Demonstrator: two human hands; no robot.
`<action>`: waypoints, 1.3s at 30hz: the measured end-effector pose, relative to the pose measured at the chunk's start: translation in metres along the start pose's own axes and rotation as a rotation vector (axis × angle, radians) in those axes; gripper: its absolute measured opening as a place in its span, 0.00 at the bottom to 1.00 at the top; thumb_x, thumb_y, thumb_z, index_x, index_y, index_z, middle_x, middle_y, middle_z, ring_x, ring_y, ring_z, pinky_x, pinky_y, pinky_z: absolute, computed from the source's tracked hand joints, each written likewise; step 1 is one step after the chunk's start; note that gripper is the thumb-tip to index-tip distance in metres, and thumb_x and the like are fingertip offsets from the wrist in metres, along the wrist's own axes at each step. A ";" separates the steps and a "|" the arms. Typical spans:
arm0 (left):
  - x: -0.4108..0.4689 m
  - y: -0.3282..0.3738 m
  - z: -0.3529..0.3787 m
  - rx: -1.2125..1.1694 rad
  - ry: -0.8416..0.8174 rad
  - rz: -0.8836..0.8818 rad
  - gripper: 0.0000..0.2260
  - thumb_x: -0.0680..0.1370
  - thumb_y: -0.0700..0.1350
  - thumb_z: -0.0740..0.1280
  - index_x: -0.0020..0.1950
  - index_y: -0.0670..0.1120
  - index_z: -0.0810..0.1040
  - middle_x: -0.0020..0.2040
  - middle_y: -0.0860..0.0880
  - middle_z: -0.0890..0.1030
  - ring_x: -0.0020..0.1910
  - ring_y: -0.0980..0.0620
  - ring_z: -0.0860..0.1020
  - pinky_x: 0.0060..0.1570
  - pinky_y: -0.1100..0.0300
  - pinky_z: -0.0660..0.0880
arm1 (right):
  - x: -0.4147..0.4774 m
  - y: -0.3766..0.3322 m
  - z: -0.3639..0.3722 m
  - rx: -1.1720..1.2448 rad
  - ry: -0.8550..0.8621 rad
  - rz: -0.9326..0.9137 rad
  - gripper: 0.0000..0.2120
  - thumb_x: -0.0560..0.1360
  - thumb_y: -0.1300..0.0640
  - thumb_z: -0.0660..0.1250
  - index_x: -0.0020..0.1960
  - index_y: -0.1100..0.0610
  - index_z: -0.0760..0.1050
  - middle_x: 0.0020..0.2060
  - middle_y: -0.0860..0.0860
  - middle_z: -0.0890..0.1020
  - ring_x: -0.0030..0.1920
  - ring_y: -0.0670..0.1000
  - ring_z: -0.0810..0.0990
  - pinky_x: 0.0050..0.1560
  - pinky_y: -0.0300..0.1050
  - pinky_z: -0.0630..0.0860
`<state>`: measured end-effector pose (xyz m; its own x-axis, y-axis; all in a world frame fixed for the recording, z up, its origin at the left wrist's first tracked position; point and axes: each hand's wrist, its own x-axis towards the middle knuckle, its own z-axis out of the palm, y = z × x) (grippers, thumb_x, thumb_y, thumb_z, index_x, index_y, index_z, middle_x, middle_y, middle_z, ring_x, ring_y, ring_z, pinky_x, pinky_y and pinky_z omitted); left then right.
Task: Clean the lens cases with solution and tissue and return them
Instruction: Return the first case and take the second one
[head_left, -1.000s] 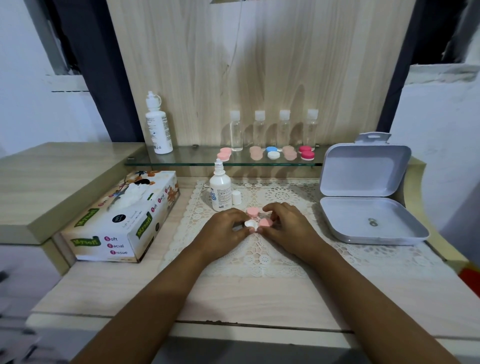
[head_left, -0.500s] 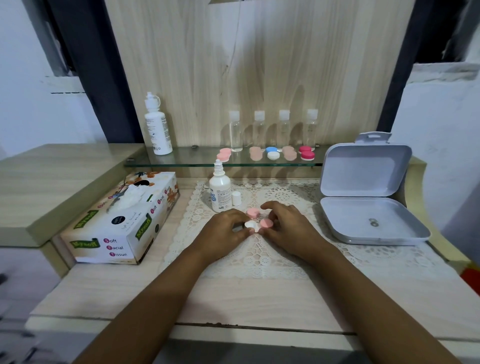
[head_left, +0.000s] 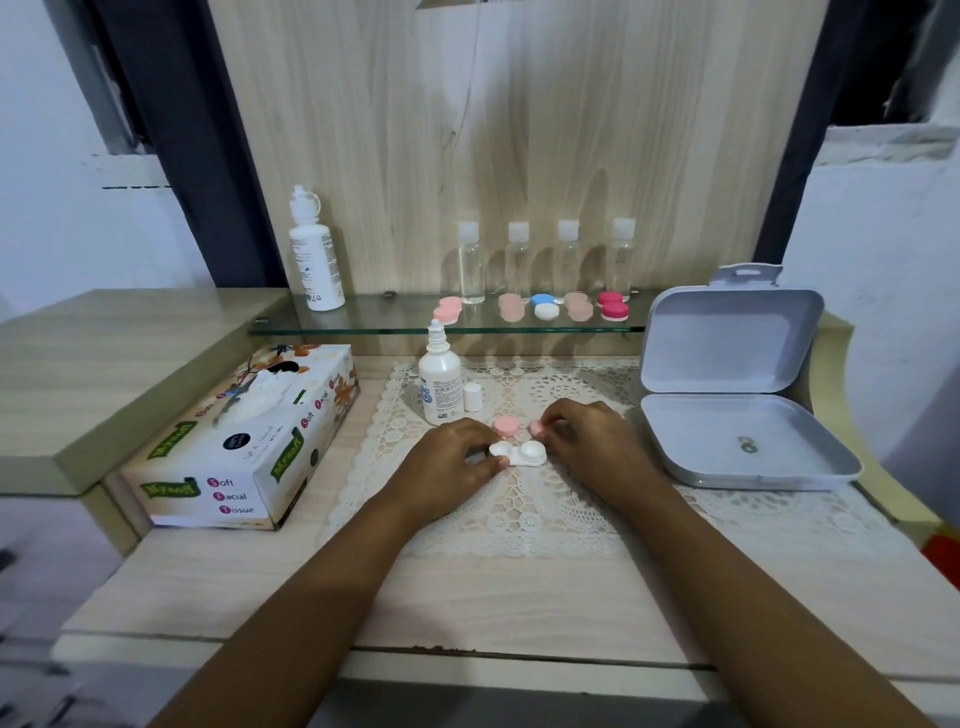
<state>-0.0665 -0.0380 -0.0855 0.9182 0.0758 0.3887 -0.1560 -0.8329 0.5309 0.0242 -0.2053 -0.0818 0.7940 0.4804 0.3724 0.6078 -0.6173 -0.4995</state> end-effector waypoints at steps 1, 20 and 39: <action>0.000 0.000 0.000 -0.001 -0.001 0.000 0.10 0.75 0.45 0.70 0.54 0.45 0.81 0.53 0.52 0.80 0.51 0.56 0.76 0.48 0.74 0.67 | 0.000 0.000 0.000 -0.020 -0.006 -0.010 0.10 0.75 0.48 0.65 0.53 0.50 0.78 0.47 0.53 0.81 0.53 0.53 0.75 0.47 0.47 0.72; -0.001 0.000 -0.002 -0.031 -0.011 -0.023 0.10 0.74 0.46 0.70 0.54 0.46 0.82 0.52 0.53 0.80 0.50 0.61 0.75 0.47 0.80 0.65 | -0.015 -0.005 -0.006 -0.062 -0.152 -0.065 0.20 0.71 0.44 0.68 0.60 0.49 0.76 0.54 0.53 0.75 0.58 0.54 0.72 0.58 0.50 0.71; -0.001 0.003 0.002 0.236 -0.179 -0.133 0.23 0.79 0.57 0.58 0.73 0.51 0.64 0.75 0.50 0.61 0.75 0.52 0.56 0.71 0.58 0.54 | -0.014 -0.021 -0.035 0.149 -0.002 -0.063 0.13 0.73 0.53 0.69 0.55 0.56 0.76 0.47 0.49 0.81 0.46 0.47 0.79 0.48 0.42 0.77</action>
<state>-0.0677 -0.0417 -0.0854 0.9776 0.1125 0.1777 0.0394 -0.9280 0.3705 0.0009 -0.2210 -0.0497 0.7540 0.5170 0.4052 0.6483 -0.4866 -0.5856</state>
